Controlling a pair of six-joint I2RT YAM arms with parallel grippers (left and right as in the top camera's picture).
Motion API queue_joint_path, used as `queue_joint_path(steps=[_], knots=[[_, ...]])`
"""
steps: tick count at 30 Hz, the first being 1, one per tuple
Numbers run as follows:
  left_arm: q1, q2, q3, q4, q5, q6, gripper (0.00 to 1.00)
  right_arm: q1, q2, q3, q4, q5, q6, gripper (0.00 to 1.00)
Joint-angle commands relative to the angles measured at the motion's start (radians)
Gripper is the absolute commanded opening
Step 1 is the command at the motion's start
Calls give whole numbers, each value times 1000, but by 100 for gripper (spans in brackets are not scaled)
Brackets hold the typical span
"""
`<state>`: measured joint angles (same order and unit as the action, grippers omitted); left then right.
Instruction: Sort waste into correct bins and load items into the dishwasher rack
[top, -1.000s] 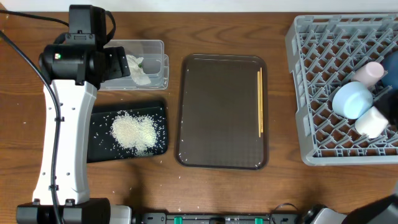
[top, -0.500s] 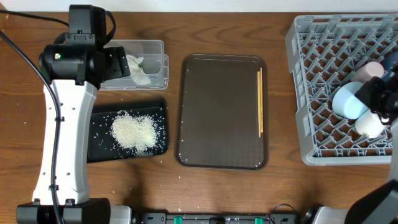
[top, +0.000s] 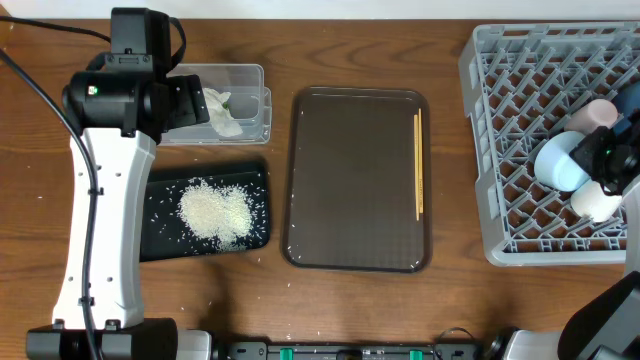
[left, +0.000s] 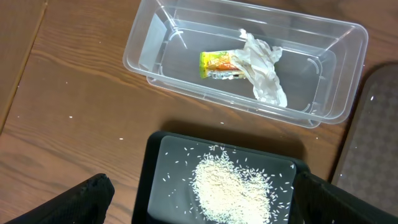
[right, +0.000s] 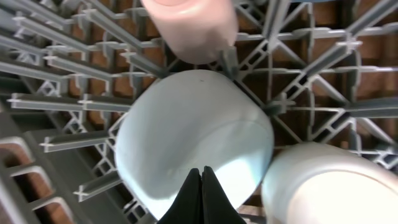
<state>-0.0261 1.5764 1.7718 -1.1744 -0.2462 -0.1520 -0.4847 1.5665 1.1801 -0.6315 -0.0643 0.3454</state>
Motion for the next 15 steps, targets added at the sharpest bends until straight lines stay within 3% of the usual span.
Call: queue_joint_path(steps=[1, 8, 15], knots=[[4, -7, -1, -3, -9, 10, 96, 8, 12, 7, -4, 49, 17, 1], [4, -7, -1, -3, -9, 10, 96, 24, 69, 6, 7, 22, 16, 1], [4, -7, -1, -3, -9, 10, 96, 32, 77, 7, 93, -193, -47, 1]])
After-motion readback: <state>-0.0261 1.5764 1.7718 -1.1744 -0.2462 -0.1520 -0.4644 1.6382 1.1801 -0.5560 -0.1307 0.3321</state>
